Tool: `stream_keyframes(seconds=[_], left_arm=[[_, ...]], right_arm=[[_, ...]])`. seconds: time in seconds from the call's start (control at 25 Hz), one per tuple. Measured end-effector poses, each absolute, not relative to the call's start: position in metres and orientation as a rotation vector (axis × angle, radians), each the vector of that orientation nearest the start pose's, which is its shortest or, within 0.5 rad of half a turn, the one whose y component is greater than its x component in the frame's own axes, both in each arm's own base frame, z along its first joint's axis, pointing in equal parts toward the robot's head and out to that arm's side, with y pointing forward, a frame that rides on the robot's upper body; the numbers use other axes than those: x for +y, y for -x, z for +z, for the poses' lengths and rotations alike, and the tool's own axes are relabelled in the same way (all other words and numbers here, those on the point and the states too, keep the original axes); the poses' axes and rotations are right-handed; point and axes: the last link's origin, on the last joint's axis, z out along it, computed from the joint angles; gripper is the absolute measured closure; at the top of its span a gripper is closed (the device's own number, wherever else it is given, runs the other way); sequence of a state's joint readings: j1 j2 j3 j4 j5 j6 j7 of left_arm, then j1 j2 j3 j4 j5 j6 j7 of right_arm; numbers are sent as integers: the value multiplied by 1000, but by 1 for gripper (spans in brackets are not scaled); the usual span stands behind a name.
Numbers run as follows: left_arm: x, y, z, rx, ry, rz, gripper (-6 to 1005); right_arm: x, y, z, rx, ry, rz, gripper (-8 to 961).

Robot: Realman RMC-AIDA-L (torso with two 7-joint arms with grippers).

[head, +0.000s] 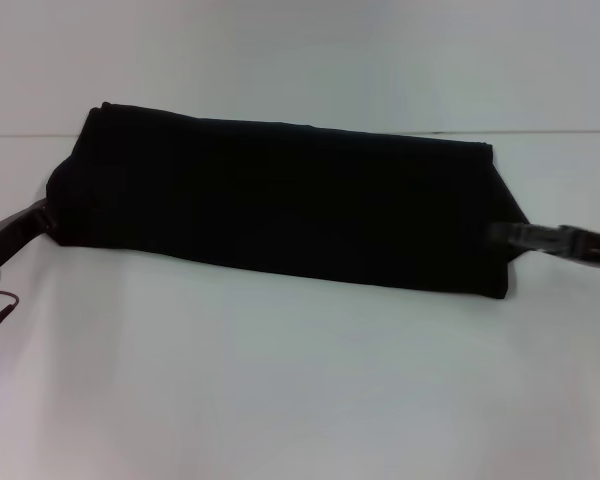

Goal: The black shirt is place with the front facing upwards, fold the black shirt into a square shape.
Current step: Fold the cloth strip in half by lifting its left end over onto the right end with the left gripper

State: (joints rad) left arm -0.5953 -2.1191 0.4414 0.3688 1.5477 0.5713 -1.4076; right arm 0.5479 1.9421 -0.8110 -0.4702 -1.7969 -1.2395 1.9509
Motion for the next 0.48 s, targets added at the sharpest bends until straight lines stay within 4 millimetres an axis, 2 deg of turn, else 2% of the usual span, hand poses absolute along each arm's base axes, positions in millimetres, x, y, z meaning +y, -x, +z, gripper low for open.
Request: stream_keyframes(seconds=[0.12, 0.24, 0.36, 0.48], left_arm=[[393, 364, 12, -1331, 1486, -642, 1001], [393, 364, 12, -1331, 1485, -644, 1000], [392, 363, 12, -1330, 1488, -647, 1000], [392, 363, 12, -1327, 1491, -647, 1000]], right_arm=[[375, -312, 48, 1596, 2158, 606, 63], [383, -310, 61, 1665, 2107, 447, 63], [393, -306, 59, 1742, 2049, 291, 63], [403, -297, 50, 1750, 2035, 219, 63]])
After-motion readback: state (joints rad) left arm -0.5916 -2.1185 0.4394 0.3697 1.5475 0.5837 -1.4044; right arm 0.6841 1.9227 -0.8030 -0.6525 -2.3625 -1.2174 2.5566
